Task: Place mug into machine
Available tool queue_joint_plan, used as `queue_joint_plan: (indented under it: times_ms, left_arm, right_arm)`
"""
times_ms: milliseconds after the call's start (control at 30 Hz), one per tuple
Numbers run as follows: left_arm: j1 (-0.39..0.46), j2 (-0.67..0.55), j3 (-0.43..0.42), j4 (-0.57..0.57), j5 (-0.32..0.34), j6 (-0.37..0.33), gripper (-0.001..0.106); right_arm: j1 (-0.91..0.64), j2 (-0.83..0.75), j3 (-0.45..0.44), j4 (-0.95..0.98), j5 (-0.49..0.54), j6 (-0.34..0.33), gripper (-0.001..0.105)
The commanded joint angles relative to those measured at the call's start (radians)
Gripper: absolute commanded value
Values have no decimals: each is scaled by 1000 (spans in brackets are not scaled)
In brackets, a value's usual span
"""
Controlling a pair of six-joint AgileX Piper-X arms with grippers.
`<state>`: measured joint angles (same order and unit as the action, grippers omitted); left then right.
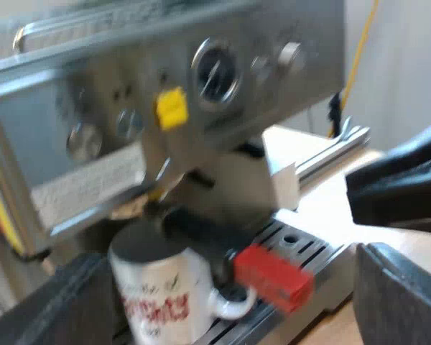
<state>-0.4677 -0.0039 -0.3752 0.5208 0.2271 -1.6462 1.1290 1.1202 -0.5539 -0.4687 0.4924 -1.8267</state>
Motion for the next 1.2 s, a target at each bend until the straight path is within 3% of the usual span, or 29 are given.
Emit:
queue_joint_plan:
  times_ms: [33, 133, 367, 600, 733, 1200]
  left_arm:
    - [-6, -75, -32, -5, 26, -92, 70]
    - [-6, -75, -36, -9, 32, -113, 70]
    - [-6, -75, -40, -17, 32, -97, 70]
    - [-6, -75, -85, -25, 32, -84, 75]
    - [-6, -75, -114, 7, 32, -57, 75]
    - [-6, -75, -142, 50, 32, -54, 75]
  right_arm:
    - [17, -11, -18, 2, 5, -42, 0]
    - [18, -11, -47, 2, 5, -47, 0]
    - [16, -11, -112, 4, 79, -47, 0]
    - [16, 0, -172, 73, 90, -38, 0]
    - [16, 57, -235, 91, 120, -9, 0]
    - [52, 243, -411, 91, 278, -9, 0]
